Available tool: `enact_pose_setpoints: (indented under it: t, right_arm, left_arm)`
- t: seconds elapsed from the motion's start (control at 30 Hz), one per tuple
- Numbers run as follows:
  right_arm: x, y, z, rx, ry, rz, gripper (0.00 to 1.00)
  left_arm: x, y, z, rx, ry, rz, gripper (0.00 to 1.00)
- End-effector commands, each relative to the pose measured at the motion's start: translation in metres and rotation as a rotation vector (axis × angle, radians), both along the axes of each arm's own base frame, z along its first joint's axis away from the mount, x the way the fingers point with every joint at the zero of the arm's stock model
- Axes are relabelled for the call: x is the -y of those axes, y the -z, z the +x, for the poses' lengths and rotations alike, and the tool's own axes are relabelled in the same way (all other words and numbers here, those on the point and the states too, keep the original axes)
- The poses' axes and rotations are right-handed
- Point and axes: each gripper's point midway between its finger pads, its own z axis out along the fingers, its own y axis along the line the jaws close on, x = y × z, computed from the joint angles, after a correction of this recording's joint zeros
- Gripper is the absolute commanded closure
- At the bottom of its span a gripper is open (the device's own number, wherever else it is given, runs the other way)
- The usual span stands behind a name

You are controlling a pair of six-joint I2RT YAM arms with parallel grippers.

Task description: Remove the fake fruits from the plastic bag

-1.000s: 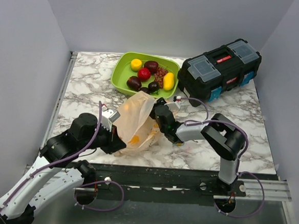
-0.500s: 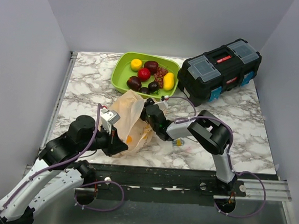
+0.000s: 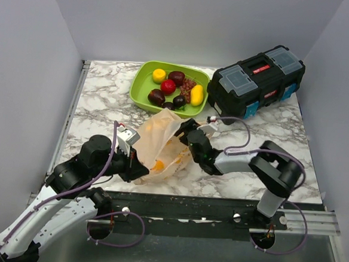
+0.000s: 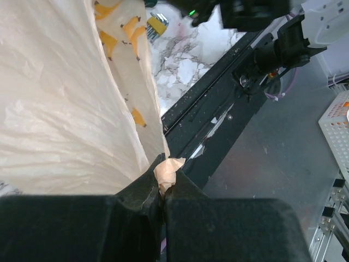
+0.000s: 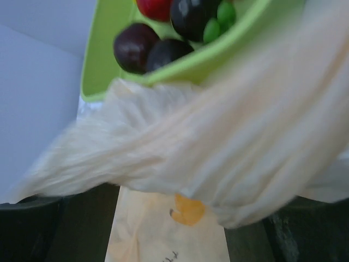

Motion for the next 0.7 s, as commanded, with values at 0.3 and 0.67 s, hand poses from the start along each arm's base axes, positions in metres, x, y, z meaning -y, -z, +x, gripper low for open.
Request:
enact_pose_setpoints:
  t: [0.3, 0.67]
  right_arm:
    - [0.011, -0.056, -0.05, 0.038, -0.32, -0.3, 0.25]
    - [-0.042, -0.039, -0.079, 0.065, -0.547, -0.257, 0.38]
  left_arm:
    - [0.002, 0.0, 0.006, 0.009, -0.015, 0.006, 1.0]
    - [0.002, -0.019, -0.004, 0.054, 0.031, -0.041, 0.79]
